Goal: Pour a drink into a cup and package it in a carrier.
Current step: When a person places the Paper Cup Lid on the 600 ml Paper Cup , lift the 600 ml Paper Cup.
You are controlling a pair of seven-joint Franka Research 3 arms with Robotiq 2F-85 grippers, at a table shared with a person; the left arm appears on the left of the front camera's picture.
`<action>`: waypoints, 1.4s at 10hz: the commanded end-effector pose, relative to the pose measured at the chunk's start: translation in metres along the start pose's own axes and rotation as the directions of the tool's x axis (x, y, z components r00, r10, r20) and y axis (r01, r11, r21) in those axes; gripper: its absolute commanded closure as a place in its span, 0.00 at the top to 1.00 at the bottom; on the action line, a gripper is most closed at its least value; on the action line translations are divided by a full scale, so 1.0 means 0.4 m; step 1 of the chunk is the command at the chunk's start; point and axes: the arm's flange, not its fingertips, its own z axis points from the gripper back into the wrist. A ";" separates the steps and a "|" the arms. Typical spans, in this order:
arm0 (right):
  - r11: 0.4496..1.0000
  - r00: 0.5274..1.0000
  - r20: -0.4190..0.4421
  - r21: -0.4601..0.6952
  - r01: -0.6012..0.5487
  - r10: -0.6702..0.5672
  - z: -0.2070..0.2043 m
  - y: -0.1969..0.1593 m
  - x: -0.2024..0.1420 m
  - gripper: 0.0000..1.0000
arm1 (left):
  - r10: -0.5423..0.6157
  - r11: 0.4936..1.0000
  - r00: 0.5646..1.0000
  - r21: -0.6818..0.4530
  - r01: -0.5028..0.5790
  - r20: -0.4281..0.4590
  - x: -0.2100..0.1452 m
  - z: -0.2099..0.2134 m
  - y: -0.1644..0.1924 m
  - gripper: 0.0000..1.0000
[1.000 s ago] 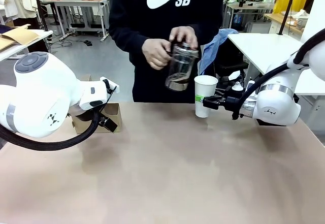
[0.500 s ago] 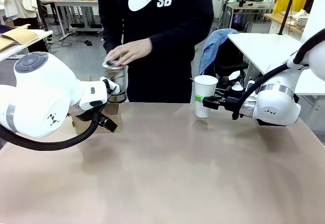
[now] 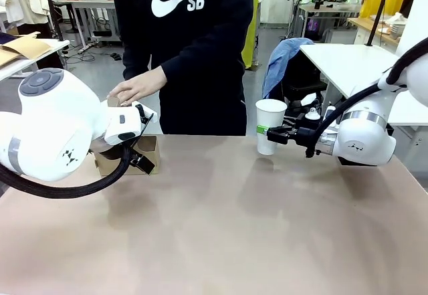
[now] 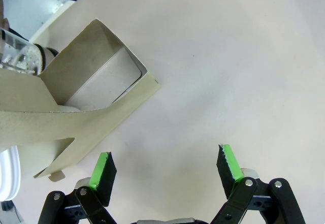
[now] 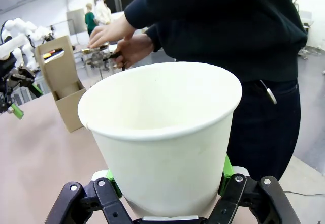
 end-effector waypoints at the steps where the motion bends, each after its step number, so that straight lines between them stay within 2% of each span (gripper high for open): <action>1: 1.000 1.000 0.019 -0.011 0.008 -0.008 -0.002 0.011 0.009 0.80 | 0.000 1.000 1.000 -0.001 0.000 0.001 0.000 0.001 0.000 1.00; 14: 1.000 1.000 0.019 -0.011 0.008 -0.008 -0.002 0.011 0.009 0.80 | 0.000 1.000 1.000 -0.001 0.000 0.001 0.000 0.001 0.000 1.00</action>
